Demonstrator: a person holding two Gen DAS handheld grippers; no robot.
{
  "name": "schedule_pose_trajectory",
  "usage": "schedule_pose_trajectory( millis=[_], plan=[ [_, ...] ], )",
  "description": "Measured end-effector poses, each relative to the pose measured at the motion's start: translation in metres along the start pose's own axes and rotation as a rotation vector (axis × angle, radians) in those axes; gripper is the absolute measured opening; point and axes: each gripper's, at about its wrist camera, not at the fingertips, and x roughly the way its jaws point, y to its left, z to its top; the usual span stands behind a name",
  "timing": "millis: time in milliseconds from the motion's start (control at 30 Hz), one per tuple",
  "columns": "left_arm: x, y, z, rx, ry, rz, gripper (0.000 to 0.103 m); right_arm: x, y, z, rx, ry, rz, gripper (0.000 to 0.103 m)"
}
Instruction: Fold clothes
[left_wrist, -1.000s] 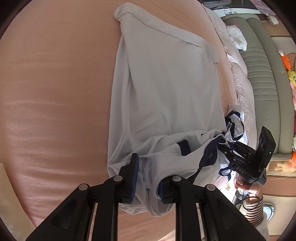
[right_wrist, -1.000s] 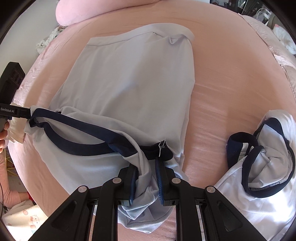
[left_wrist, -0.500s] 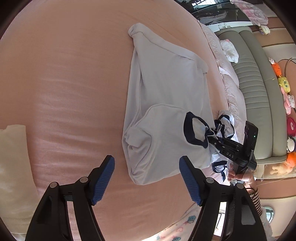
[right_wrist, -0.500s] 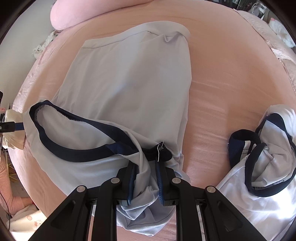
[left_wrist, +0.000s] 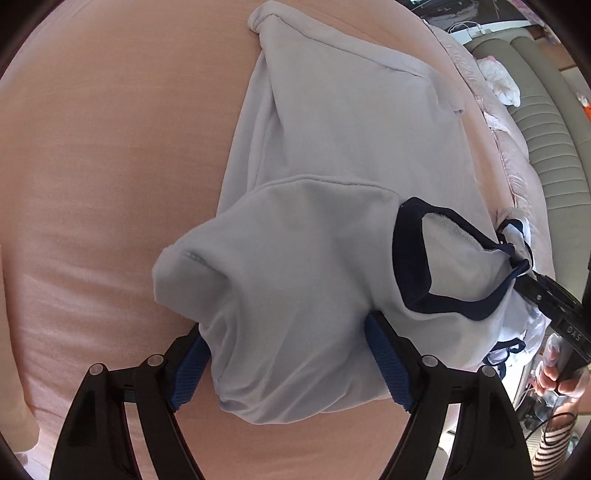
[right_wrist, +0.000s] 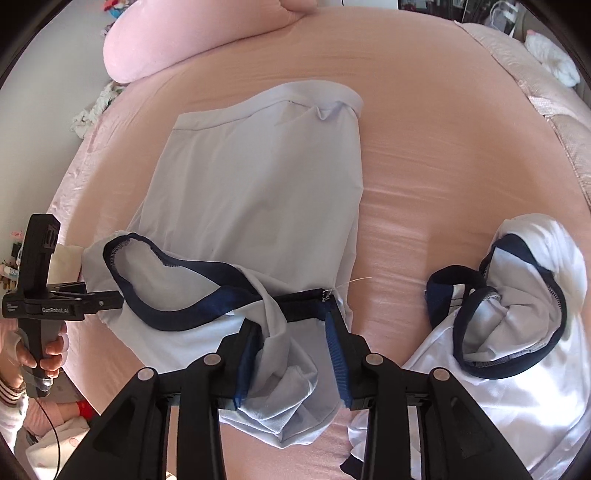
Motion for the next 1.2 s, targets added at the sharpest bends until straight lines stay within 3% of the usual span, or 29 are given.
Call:
schedule_pose_trajectory(
  millis=[167,267,333,367,400,533,633,667,800,900,1000,1067,1100,1200],
  plan=[
    [-0.005,0.005,-0.002,0.015,-0.036,-0.003,0.068,-0.032,0.003,-0.014,0.009,-0.083,0.001,0.043],
    [-0.005,0.010,0.001,-0.008,-0.023,-0.012,0.067,-0.052,0.008,-0.029,0.061,-0.146,0.037,0.043],
    [-0.005,0.008,0.003,-0.011,-0.008,0.011,0.068,-0.061,0.009,-0.034,0.092,-0.187,0.086,0.049],
    [-0.005,0.007,0.005,-0.010,-0.001,0.024,0.068,-0.063,0.010,-0.039,0.106,-0.207,0.112,0.059],
    [-0.005,0.006,0.005,-0.007,0.003,0.036,0.069,-0.061,0.013,-0.043,0.097,-0.210,0.101,0.064],
    [-0.007,0.007,0.005,-0.003,-0.005,0.045,0.069,-0.048,0.030,-0.058,0.032,-0.196,0.005,0.065],
    [-0.012,0.011,0.001,-0.007,-0.035,0.031,0.068,-0.030,0.035,-0.063,0.015,-0.190,0.018,0.065],
    [-0.015,0.012,0.000,-0.012,-0.044,0.031,0.065,-0.023,0.036,-0.062,0.024,-0.185,0.027,0.064],
    [-0.025,0.012,-0.005,-0.015,-0.073,0.006,0.039,-0.008,0.029,-0.057,0.067,-0.196,0.025,0.022],
    [-0.032,0.016,-0.004,-0.020,-0.071,-0.017,0.030,-0.007,0.019,-0.051,0.100,-0.203,0.024,0.016],
    [-0.033,0.029,0.001,-0.074,-0.050,-0.064,0.028,-0.011,0.002,-0.045,0.141,-0.204,-0.015,0.012],
    [-0.032,0.036,0.003,-0.100,-0.036,-0.083,0.027,-0.008,-0.013,-0.041,0.199,-0.188,0.021,0.012],
    [-0.032,0.037,0.004,-0.097,-0.036,-0.082,0.026,-0.004,-0.018,-0.040,0.216,-0.180,0.048,0.012],
    [-0.032,0.035,0.004,-0.047,-0.047,-0.055,0.025,0.013,-0.018,-0.037,0.186,-0.139,0.006,0.012]
  ],
)
